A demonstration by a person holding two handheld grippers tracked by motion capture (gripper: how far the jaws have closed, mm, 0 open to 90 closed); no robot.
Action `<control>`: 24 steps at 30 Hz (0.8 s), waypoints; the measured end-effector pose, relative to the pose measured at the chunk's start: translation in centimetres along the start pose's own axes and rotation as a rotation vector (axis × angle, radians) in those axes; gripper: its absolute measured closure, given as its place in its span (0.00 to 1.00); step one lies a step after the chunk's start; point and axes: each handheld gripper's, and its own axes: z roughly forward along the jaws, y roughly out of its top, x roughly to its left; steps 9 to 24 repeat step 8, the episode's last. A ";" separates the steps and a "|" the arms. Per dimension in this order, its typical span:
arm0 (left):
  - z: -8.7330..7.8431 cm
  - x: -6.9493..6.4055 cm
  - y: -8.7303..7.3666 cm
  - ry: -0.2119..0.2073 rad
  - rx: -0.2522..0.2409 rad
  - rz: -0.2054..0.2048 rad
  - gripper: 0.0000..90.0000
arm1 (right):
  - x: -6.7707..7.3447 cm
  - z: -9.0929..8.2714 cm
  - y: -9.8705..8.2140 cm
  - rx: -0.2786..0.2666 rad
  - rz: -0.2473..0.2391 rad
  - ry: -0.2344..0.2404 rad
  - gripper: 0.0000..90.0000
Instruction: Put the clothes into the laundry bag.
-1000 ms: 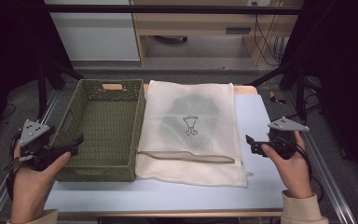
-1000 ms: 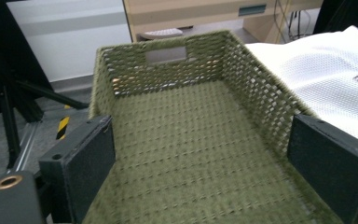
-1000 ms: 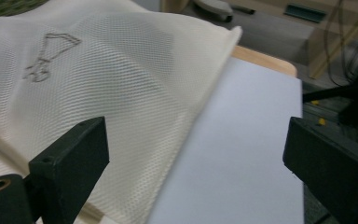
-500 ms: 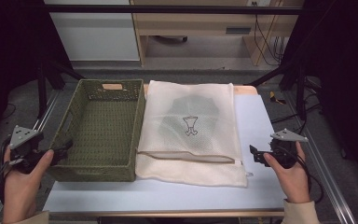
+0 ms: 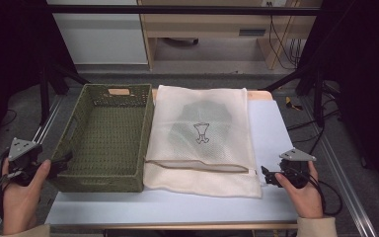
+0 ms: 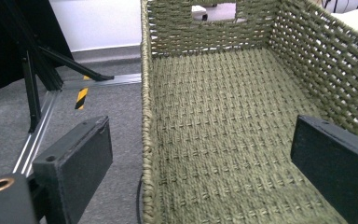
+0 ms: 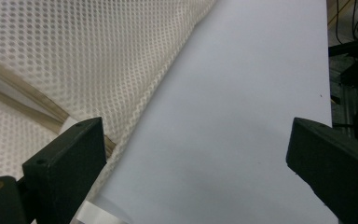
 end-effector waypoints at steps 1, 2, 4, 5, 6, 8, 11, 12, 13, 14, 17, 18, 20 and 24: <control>0.0 0.1 0.0 0.002 0.000 0.001 0.07 | -0.1 0.0 -0.2 0.002 -0.001 -0.005 0.06; 0.1 0.1 -0.1 0.005 0.002 0.002 0.07 | -0.1 0.0 -0.3 0.005 0.002 -0.008 0.06; 0.1 0.2 -0.2 0.007 0.005 0.005 0.07 | -0.3 0.0 -0.6 0.008 0.006 -0.017 0.07; 0.1 0.2 -0.3 0.007 0.005 0.005 0.07 | -0.4 0.0 -0.8 0.007 0.008 -0.019 0.07; 0.1 0.2 -0.3 0.010 0.005 0.006 0.07 | -0.4 0.0 -0.9 0.009 0.009 -0.020 0.07; 0.0 0.2 -0.2 0.012 -0.011 0.002 0.07 | -0.3 0.1 -1.0 0.008 -0.001 -0.026 0.08; 0.0 0.2 -0.2 0.012 -0.011 0.002 0.07 | -0.3 0.1 -1.0 0.008 -0.001 -0.026 0.08; 0.0 0.2 -0.2 0.012 -0.011 0.002 0.07 | -0.3 0.1 -1.0 0.008 -0.001 -0.026 0.08; 0.0 0.2 -0.2 0.012 -0.011 0.002 0.07 | -0.3 0.1 -1.0 0.008 -0.001 -0.026 0.08; 0.0 0.2 -0.2 0.012 -0.011 0.002 0.07 | -0.3 0.1 -1.0 0.008 -0.001 -0.026 0.08; 0.0 0.2 -0.2 0.012 -0.011 0.002 0.07 | -0.3 0.1 -1.0 0.008 -0.001 -0.026 0.08; 0.0 0.2 -0.2 0.012 -0.011 0.002 0.07 | -0.3 0.1 -1.0 0.008 -0.001 -0.026 0.08; 0.0 0.2 -0.2 0.012 -0.011 0.002 0.07 | -0.3 0.1 -1.0 0.008 -0.001 -0.026 0.08; 0.0 0.2 -0.2 0.012 -0.011 0.002 0.07 | -0.3 0.1 -1.0 0.008 -0.001 -0.026 0.08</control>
